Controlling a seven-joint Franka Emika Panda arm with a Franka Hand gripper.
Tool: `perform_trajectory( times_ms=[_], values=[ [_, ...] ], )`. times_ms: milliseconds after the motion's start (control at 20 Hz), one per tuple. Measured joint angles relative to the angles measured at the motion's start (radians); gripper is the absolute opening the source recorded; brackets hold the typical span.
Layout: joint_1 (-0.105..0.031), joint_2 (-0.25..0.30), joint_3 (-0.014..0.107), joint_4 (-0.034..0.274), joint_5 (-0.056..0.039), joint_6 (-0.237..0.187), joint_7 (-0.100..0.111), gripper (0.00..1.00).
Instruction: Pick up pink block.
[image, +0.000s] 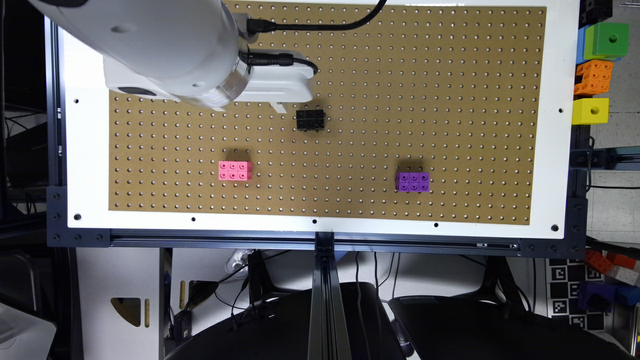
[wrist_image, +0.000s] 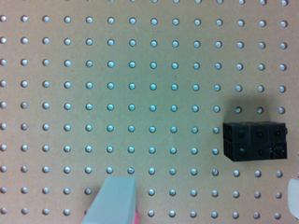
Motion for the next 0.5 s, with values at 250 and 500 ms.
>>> perform_trajectory(
  times_ms=[250,500],
  values=[
    [-0.007,0.0,0.0,-0.005,-0.0003,0.0,0.002,1.0],
    [-0.049,0.021,0.0,0.028,-0.0044,0.011,-0.021,1.0]
  ],
)
